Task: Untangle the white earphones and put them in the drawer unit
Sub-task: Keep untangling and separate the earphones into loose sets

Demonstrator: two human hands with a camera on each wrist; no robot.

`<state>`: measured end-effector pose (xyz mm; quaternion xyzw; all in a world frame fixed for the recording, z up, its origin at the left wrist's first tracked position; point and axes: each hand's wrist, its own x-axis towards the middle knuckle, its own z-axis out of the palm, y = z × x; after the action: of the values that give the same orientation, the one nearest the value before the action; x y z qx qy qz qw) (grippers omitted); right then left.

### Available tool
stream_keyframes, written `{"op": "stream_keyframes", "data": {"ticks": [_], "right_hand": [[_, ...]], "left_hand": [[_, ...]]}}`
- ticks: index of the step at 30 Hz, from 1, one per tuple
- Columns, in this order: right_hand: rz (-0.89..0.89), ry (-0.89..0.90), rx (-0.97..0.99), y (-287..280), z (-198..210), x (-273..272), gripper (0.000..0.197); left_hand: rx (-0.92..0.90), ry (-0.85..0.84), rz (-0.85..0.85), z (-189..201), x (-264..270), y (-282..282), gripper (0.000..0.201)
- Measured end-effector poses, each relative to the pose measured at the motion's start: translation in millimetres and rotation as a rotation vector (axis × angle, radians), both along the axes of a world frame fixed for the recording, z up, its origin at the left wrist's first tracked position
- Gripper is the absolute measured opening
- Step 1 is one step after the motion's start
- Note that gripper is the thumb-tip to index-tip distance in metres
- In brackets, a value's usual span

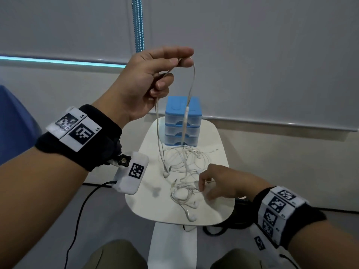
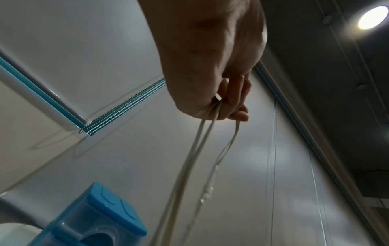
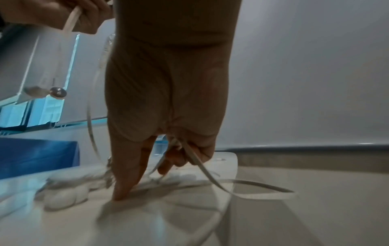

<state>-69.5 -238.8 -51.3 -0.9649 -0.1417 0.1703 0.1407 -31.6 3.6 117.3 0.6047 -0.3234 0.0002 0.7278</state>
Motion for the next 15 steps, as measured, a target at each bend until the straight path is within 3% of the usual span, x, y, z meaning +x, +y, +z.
{"op": "stream_keyframes", "data": {"ticks": [9,15], "right_hand": [[0.081,-0.051,-0.124,5,0,0,0.003],[0.043,-0.211,-0.057,1,27,8,0.013]], "left_hand": [[0.025,0.002,0.037,-7,-1,8,0.033],[0.048,0.009,0.064,-6,0,8,0.032]]}}
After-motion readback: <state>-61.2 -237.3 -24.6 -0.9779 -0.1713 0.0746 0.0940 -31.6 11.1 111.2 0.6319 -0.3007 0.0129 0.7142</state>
